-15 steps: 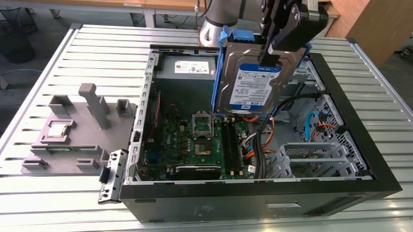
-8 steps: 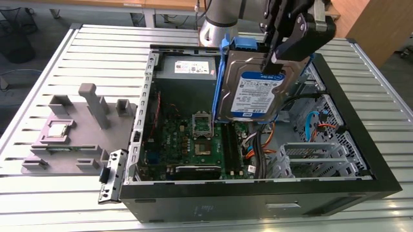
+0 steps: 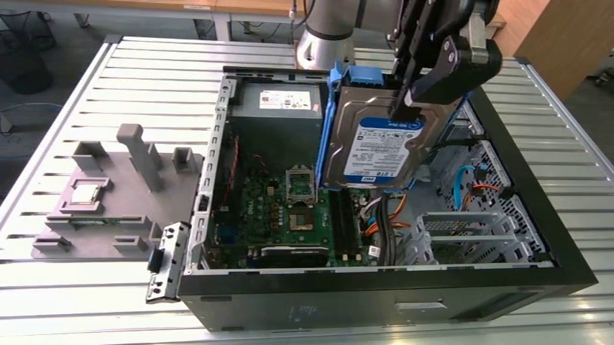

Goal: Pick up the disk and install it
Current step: 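Pick up the disk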

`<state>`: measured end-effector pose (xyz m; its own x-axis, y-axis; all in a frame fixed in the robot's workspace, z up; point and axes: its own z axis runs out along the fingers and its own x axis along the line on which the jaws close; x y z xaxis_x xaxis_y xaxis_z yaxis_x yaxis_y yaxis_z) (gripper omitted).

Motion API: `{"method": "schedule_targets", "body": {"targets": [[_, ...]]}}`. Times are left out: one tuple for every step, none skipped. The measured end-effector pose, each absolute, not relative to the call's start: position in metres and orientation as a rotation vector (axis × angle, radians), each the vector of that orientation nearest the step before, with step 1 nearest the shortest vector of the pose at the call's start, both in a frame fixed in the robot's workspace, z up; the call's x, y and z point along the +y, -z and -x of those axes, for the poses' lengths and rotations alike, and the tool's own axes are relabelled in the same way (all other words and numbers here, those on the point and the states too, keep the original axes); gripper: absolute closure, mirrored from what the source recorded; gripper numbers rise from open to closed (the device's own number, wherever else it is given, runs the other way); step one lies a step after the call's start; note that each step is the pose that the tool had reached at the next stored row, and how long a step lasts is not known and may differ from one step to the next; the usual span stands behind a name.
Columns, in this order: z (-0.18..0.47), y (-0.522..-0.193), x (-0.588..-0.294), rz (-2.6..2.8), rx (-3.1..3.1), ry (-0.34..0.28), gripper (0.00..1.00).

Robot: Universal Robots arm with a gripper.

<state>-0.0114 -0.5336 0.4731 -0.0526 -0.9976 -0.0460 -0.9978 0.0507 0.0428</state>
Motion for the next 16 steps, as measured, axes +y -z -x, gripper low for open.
{"method": "schedule_targets", "body": {"targets": [[0.011, -0.473, -0.534, 2.16, 2.274, -0.098, 0.65], [0.01, -0.472, -0.534, 2.159, 2.274, -0.098, 0.65], [0.008, -0.472, -0.535, 2.159, 2.274, -0.098, 0.65], [0.006, -0.471, -0.535, 2.159, 2.274, -0.098, 0.65], [0.005, -0.471, -0.535, 2.159, 2.274, -0.098, 0.65], [0.003, -0.471, -0.536, 2.159, 2.274, -0.098, 0.65], [0.001, -0.47, -0.536, 2.159, 2.274, -0.098, 0.65], [-0.001, -0.47, -0.536, 2.159, 2.274, -0.098, 0.65], [-0.004, -0.47, -0.536, 2.159, 2.274, -0.099, 0.65], [-0.006, -0.469, -0.537, 2.159, 2.274, -0.099, 0.65], [-0.008, -0.469, -0.537, 2.159, 2.274, -0.099, 0.65], [-0.011, -0.469, -0.537, 2.159, 2.274, -0.099, 0.65], [-0.014, -0.469, -0.537, 2.159, 2.274, -0.098, 0.65], [-0.016, -0.469, -0.537, 2.159, 2.274, -0.099, 0.65], [-0.019, -0.468, -0.538, 2.159, 2.274, -0.099, 0.65], [-0.022, -0.468, -0.538, 2.159, 2.274, -0.098, 0.65]]}}
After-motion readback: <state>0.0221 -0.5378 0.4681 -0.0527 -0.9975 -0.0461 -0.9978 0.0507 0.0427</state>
